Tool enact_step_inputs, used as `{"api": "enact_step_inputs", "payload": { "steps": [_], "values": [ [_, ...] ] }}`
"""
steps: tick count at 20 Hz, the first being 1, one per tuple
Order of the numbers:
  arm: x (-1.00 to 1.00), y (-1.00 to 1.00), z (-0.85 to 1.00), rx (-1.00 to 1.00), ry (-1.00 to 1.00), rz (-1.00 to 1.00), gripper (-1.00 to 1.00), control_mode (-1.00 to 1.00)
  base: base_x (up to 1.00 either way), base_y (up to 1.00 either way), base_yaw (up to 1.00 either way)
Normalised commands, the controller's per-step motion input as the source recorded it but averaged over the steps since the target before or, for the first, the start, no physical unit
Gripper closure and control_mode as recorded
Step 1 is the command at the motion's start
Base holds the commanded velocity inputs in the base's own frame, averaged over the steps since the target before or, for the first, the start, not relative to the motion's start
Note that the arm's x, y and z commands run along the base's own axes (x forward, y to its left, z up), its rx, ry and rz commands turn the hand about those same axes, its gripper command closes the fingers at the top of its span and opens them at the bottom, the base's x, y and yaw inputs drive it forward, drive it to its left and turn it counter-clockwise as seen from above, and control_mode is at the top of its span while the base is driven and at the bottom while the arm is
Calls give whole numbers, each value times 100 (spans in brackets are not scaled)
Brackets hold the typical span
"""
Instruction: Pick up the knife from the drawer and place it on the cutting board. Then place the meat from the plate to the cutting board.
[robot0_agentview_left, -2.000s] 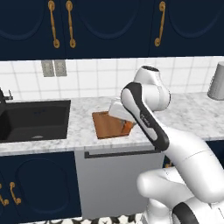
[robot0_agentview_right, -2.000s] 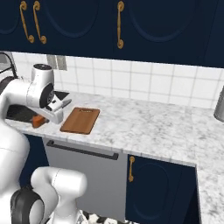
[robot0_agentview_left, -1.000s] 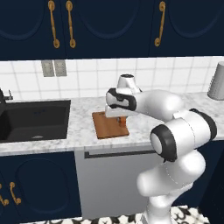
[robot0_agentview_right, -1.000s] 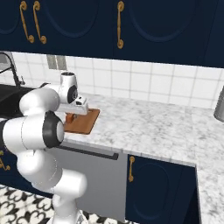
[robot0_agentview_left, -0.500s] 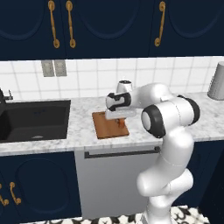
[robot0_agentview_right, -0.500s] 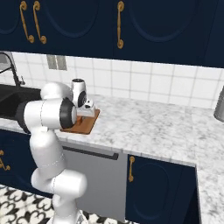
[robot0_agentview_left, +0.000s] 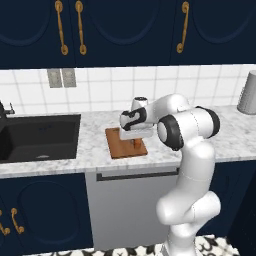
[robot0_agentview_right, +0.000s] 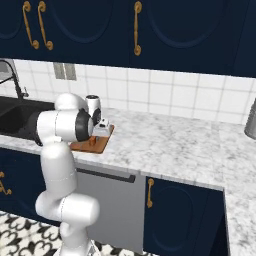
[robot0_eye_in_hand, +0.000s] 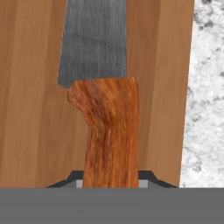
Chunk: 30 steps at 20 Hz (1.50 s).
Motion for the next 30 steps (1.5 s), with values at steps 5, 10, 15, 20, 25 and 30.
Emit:
{"api": "enact_step_inputs", "payload": {
  "steps": [5, 10, 15, 20, 25, 30],
  "values": [
    [-3, -5, 17, 0, 0, 0, -100, -100, 0, 0, 0],
    [-66, 0, 94, 0, -15, 0, -100, -100, 0, 0, 0],
    [-99, -4, 100, 0, -24, 1, -100, -100, 0, 0, 0],
    [-88, -4, 65, 0, -12, 5, -100, -100, 0, 0, 0],
    [0, 0, 0, 0, 0, 0, -100, 100, -69, 53, 37],
    [0, 0, 0, 0, 0, 0, -100, 100, -8, 100, 72]
  ]
}}
